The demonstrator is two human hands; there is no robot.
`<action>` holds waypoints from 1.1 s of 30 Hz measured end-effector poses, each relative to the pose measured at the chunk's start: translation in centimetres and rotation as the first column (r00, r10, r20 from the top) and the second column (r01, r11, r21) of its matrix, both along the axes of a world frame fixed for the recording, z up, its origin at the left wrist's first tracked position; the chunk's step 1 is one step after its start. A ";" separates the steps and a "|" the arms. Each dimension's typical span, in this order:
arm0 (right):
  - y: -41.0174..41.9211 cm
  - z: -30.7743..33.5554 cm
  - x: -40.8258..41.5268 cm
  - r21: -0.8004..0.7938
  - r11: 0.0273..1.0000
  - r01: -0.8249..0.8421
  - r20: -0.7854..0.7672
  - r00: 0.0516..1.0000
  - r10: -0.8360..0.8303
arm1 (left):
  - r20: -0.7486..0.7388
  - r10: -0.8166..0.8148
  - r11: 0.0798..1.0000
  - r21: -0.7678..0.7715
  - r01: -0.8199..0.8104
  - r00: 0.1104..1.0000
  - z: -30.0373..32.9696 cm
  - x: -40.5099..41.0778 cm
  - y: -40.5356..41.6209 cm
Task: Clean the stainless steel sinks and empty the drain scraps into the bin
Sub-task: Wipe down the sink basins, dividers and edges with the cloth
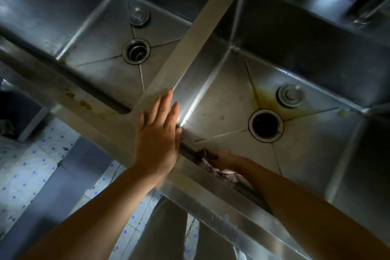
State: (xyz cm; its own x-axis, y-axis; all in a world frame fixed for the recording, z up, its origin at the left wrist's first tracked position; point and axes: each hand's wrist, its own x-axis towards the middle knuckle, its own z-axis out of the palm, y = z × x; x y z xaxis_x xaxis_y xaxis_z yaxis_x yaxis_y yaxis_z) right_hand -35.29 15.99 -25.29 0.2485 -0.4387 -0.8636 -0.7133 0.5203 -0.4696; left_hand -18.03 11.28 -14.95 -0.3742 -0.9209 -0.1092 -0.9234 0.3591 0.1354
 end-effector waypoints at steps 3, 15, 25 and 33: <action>0.6 0.3 -1.0 -0.031 1.000 0.003 0.029 1.000 -0.002 | 0.019 -0.023 1.000 -0.010 0.023 1.000 -0.1 0.1 -0.1; 5.2 13.5 -7.9 0.021 0.973 0.231 0.391 0.894 -0.221 | 0.007 -0.210 0.978 0.014 0.210 0.978 1.4 -4.1 3.9; 5.4 -0.4 -6.3 0.045 0.999 0.029 0.079 0.996 -0.033 | -0.002 -0.240 0.969 0.063 0.240 0.971 -0.4 -5.3 4.7; 6.4 5.0 -8.8 0.003 0.997 0.075 0.190 0.979 -0.074 | -0.022 -0.253 0.967 0.036 0.254 0.967 0.1 -5.4 4.7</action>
